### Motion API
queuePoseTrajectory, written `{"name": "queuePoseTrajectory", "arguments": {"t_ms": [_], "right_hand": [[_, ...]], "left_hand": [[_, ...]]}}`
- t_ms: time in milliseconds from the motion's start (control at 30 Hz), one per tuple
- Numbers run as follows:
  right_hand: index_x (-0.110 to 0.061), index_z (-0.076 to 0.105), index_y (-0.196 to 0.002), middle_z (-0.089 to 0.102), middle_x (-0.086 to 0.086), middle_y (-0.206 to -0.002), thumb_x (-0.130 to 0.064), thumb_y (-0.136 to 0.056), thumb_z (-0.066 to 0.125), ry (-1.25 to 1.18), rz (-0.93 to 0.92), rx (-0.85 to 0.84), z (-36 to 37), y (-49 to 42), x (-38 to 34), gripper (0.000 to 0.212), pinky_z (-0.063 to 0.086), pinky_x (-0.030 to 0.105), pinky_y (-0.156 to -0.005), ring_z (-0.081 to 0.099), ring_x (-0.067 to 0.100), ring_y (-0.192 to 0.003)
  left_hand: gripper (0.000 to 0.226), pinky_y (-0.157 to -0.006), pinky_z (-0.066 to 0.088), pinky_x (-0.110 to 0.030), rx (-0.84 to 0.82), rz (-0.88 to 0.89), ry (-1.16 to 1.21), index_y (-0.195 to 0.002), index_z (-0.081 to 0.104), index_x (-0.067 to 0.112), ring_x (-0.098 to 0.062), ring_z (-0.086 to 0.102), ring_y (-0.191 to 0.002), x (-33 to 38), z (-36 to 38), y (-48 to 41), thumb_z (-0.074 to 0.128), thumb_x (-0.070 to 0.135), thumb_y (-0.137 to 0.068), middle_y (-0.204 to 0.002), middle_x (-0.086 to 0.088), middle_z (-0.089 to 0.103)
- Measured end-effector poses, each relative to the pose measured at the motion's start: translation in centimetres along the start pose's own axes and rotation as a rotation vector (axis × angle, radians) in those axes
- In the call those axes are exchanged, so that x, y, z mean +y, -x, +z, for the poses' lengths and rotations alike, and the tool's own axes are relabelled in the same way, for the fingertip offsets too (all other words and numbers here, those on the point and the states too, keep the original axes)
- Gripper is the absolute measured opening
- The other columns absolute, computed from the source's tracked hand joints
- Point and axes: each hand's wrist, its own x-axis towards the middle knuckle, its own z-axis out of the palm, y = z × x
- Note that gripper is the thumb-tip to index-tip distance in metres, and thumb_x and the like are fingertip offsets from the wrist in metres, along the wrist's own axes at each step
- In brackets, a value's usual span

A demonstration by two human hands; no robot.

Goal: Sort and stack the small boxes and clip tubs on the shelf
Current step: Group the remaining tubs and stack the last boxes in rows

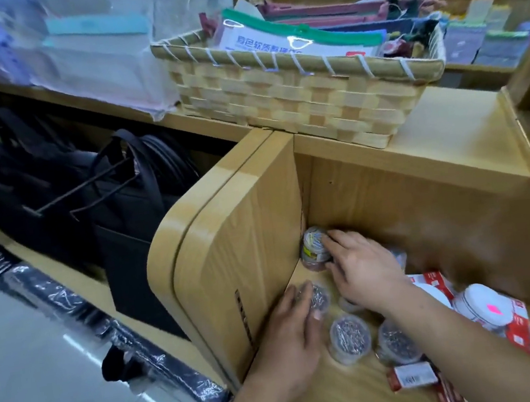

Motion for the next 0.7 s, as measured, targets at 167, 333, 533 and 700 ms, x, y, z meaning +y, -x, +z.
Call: {"name": "queuePoseTrajectory", "arguments": {"t_ms": [167,333,533,700], "right_hand": [[-0.017,0.066,-0.117,0.063,0.003,-0.122,-0.050,-0.084,0.063,-0.003,0.043,-0.021,-0.3,-0.5,-0.1,0.046,0.052,0.039,-0.087,0.059,0.028,-0.112],[-0.019,0.060,-0.090,0.061,0.001,-0.091,-0.042,-0.074,0.077,-0.149,0.093,0.039,-0.4,-1.7,-2.3,0.032,0.050,0.039,-0.074,0.061,0.030,-0.088],[-0.027,0.060,-0.095,0.057,-0.012,-0.098,-0.033,-0.070,0.079,-0.464,0.323,0.304,-3.8,3.8,-2.1,0.032,0.051,0.033,-0.072,0.059,0.010,-0.088],[-0.031,0.064,-0.094,0.061,-0.015,-0.098,-0.035,-0.068,0.083,-0.576,0.475,0.268,-3.8,7.5,-1.5,0.033,0.049,0.022,-0.072,0.058,0.002,-0.083]], "left_hand": [[0.059,-0.119,0.030,-0.030,0.061,-0.027,0.087,-0.153,0.042,0.031,-0.004,0.034,-0.145,-0.4,0.3,0.3,0.035,0.052,-0.098,-0.158,0.006,0.037],[0.055,-0.120,0.030,-0.028,0.055,-0.065,0.132,-0.150,0.046,0.033,0.000,0.034,-0.143,0.1,-0.4,0.4,0.039,0.049,-0.098,-0.156,0.011,0.039],[0.046,-0.115,0.035,-0.026,0.067,-0.026,0.160,-0.147,0.050,0.026,0.005,0.044,-0.133,0.3,-0.7,0.5,0.052,0.029,-0.101,-0.145,0.016,0.047],[0.039,-0.098,0.050,-0.030,0.109,0.009,0.120,-0.130,0.063,0.028,-0.001,0.061,-0.106,0.6,-0.5,0.4,0.055,0.034,-0.093,-0.116,0.013,0.060]]}}
